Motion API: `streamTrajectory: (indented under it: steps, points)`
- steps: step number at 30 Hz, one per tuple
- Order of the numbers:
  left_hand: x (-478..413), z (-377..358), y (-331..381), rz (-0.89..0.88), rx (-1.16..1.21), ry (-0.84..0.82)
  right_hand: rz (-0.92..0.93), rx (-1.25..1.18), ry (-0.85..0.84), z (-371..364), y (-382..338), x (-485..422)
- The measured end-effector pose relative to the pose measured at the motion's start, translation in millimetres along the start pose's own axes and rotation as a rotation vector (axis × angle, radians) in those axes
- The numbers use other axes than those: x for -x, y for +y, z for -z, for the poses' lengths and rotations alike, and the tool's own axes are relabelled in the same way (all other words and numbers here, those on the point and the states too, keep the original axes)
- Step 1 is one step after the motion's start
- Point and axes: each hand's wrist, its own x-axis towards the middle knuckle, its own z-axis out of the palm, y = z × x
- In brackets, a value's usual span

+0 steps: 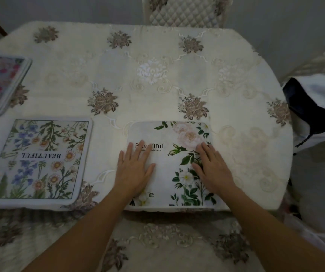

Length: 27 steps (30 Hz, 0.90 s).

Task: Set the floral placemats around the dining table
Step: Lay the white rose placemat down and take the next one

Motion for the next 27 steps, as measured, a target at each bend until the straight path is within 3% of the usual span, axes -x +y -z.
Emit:
streamTrajectory:
  steps: [5, 18, 27]
  points:
    - [20, 41, 24, -0.017, 0.05, 0.069, -0.044, -0.022, 0.066, 47, -18, 12]
    - [37, 167, 64, -0.108, -0.004, 0.426, 0.138, 0.061, 0.514, 171, -81, 36]
    - [52, 183, 71, -0.167, -0.031, 0.517, 0.125, 0.075, 0.574, 179, -105, 62]
